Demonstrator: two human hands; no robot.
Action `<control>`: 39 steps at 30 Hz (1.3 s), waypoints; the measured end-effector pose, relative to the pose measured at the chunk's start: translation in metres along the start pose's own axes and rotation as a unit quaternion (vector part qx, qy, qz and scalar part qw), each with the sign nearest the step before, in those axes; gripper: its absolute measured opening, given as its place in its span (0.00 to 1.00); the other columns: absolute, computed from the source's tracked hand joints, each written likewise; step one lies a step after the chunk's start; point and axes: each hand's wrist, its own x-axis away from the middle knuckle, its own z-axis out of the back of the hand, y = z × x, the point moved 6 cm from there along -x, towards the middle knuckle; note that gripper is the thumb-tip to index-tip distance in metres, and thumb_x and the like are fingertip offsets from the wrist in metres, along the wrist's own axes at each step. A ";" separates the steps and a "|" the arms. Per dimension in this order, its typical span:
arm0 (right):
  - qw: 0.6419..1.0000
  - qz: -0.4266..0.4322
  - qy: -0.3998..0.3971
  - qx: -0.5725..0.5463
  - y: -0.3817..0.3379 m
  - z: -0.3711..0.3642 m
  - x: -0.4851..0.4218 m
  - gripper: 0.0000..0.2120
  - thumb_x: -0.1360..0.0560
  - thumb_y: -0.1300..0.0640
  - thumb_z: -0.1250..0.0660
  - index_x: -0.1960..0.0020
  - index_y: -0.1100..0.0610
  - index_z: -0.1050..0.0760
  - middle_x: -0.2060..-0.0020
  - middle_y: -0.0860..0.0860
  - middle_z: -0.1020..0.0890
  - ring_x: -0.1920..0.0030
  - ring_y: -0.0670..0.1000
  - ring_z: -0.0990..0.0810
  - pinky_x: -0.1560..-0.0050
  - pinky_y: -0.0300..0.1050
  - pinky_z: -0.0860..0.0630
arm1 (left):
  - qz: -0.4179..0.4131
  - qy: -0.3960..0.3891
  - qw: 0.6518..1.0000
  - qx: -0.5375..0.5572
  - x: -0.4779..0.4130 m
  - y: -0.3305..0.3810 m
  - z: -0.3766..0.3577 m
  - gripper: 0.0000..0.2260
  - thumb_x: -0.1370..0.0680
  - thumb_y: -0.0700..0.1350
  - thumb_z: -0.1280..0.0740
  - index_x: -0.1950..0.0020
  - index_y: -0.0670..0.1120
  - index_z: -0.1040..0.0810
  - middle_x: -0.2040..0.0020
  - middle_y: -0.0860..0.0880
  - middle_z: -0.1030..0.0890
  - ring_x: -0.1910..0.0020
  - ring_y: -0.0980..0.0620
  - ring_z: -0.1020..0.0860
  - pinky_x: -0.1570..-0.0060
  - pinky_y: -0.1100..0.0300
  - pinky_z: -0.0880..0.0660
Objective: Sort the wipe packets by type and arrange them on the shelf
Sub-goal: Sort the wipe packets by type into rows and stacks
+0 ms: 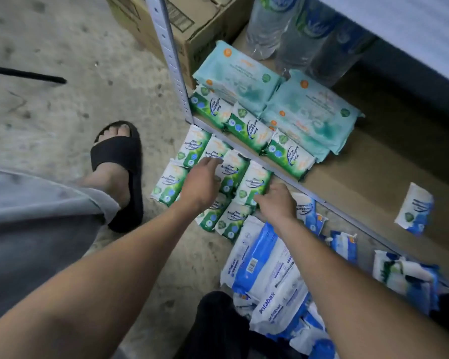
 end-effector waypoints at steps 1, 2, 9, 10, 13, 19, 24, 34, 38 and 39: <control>1.000 0.012 -0.007 0.022 0.001 -0.005 -0.002 0.24 0.32 0.53 0.26 0.39 0.51 0.30 0.53 0.52 0.16 0.48 0.58 0.19 0.50 0.53 0.19 | -0.030 -0.008 0.998 -0.050 -0.003 -0.001 -0.002 0.25 0.23 0.36 0.33 0.26 0.45 0.29 0.28 0.44 0.28 0.36 0.41 0.26 0.38 0.49 0.27; 0.998 0.031 -0.014 0.047 0.002 -0.010 -0.003 0.30 0.33 0.55 0.25 0.35 0.51 0.32 0.51 0.54 0.17 0.47 0.59 0.19 0.51 0.54 0.19 | -0.058 -0.019 0.994 -0.093 -0.006 -0.003 -0.006 0.27 0.24 0.35 0.33 0.25 0.46 0.30 0.27 0.44 0.29 0.34 0.41 0.27 0.38 0.48 0.27; 0.974 0.133 0.019 0.181 0.004 -0.029 0.005 0.34 0.29 0.69 0.27 0.26 0.53 0.33 0.37 0.55 0.30 0.41 0.58 0.24 0.42 0.50 0.23 | -0.126 -0.030 0.964 -0.232 -0.012 -0.008 -0.022 0.24 0.21 0.45 0.32 0.25 0.53 0.31 0.28 0.50 0.29 0.34 0.43 0.31 0.39 0.49 0.34; 0.971 0.151 0.028 0.183 0.004 -0.031 0.004 0.33 0.28 0.69 0.29 0.27 0.53 0.31 0.37 0.54 0.30 0.43 0.57 0.23 0.43 0.49 0.23 | -0.130 -0.019 0.964 -0.230 -0.013 -0.007 -0.023 0.23 0.21 0.46 0.32 0.26 0.53 0.29 0.28 0.50 0.28 0.34 0.43 0.31 0.39 0.49 0.35; 0.960 0.184 0.039 0.205 -0.002 -0.029 -0.003 0.27 0.26 0.68 0.29 0.29 0.54 0.27 0.37 0.53 0.30 0.47 0.56 0.21 0.45 0.49 0.24 | -0.139 0.004 0.960 -0.243 -0.019 -0.003 -0.024 0.22 0.21 0.45 0.32 0.27 0.53 0.28 0.29 0.51 0.27 0.34 0.43 0.32 0.38 0.48 0.36; 0.944 0.210 0.003 0.253 -0.007 -0.016 -0.019 0.24 0.26 0.62 0.27 0.30 0.53 0.24 0.41 0.50 0.27 0.50 0.56 0.22 0.46 0.50 0.22 | -0.126 -0.035 0.949 -0.288 -0.021 0.001 -0.026 0.24 0.21 0.43 0.36 0.25 0.54 0.34 0.26 0.51 0.33 0.31 0.44 0.35 0.36 0.49 0.38; 0.945 0.212 -0.024 0.248 -0.006 -0.002 -0.004 0.23 0.24 0.55 0.29 0.29 0.51 0.25 0.31 0.52 0.29 0.36 0.56 0.26 0.39 0.52 0.24 | -0.108 -0.058 0.955 -0.270 -0.003 0.021 -0.019 0.22 0.23 0.45 0.37 0.28 0.49 0.30 0.26 0.47 0.33 0.32 0.42 0.35 0.35 0.48 0.38; 0.951 0.179 0.034 0.251 0.028 0.067 0.059 0.20 0.22 0.52 0.34 0.30 0.48 0.26 0.28 0.52 0.32 0.31 0.59 0.32 0.34 0.52 0.28 | -0.160 -0.122 0.939 -0.279 0.054 0.092 -0.022 0.25 0.20 0.59 0.38 0.27 0.48 0.31 0.28 0.46 0.31 0.31 0.42 0.34 0.34 0.46 0.36; 0.956 0.154 0.062 0.243 0.059 0.100 0.082 0.23 0.22 0.52 0.34 0.27 0.50 0.28 0.28 0.53 0.31 0.31 0.58 0.33 0.35 0.52 0.28 | -0.184 -0.108 0.939 -0.270 0.077 0.123 -0.032 0.25 0.21 0.60 0.37 0.29 0.48 0.29 0.30 0.46 0.29 0.32 0.42 0.32 0.35 0.46 0.35; 0.957 0.149 0.067 0.238 0.068 0.108 0.089 0.24 0.22 0.52 0.34 0.27 0.50 0.29 0.28 0.53 0.31 0.31 0.58 0.33 0.35 0.51 0.28 | -0.191 -0.109 0.938 -0.269 0.084 0.131 -0.036 0.25 0.21 0.60 0.37 0.29 0.49 0.30 0.30 0.46 0.29 0.32 0.42 0.32 0.35 0.46 0.34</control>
